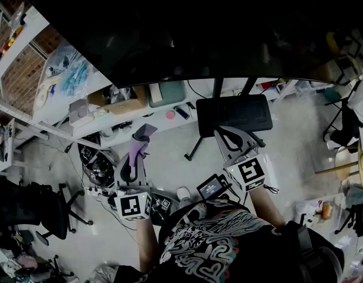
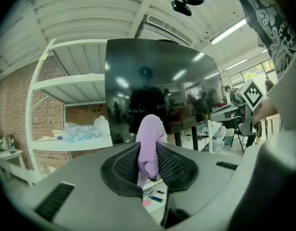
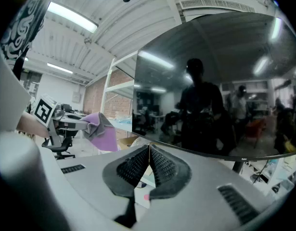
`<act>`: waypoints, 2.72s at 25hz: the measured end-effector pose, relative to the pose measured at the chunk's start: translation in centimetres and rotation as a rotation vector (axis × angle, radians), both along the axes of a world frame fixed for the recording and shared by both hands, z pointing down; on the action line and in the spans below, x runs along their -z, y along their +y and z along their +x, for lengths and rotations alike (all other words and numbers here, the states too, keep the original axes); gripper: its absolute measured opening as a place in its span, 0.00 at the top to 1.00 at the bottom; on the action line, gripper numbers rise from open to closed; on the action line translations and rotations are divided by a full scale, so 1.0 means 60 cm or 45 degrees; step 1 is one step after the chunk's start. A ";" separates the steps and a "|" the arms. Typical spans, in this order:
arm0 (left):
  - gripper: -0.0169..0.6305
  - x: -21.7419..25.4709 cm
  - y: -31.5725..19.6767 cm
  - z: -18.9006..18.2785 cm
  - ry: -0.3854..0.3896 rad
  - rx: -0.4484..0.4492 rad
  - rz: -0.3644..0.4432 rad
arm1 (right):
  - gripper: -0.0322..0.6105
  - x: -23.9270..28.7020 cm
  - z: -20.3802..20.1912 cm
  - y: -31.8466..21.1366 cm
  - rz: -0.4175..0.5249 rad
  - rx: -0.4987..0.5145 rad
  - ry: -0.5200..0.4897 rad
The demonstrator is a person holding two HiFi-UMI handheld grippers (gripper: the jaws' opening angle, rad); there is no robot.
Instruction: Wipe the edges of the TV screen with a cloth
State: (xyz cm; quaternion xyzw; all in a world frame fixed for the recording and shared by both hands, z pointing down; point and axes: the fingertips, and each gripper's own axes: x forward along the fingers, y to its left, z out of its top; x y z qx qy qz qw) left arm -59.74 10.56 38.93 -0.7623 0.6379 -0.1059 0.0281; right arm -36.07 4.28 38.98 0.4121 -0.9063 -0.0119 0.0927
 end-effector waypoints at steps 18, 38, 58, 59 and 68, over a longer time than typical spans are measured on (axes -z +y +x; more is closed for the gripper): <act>0.86 0.000 -0.019 0.051 -0.058 0.056 -0.023 | 0.90 -0.009 0.035 -0.023 -0.010 0.081 -0.007; 0.86 -0.018 -0.044 0.059 -0.011 0.150 -0.015 | 0.90 -0.015 0.067 -0.054 0.022 0.117 -0.026; 0.86 -0.062 -0.253 -0.092 0.036 -0.014 -0.125 | 0.90 0.013 -0.107 -0.216 0.117 0.038 -0.031; 0.86 -0.062 -0.267 -0.098 0.035 -0.035 -0.128 | 0.90 0.016 -0.121 -0.228 0.126 0.033 -0.032; 0.86 -0.084 -0.345 -0.136 0.088 -0.249 -0.171 | 0.90 0.003 -0.218 -0.283 0.101 -0.022 0.005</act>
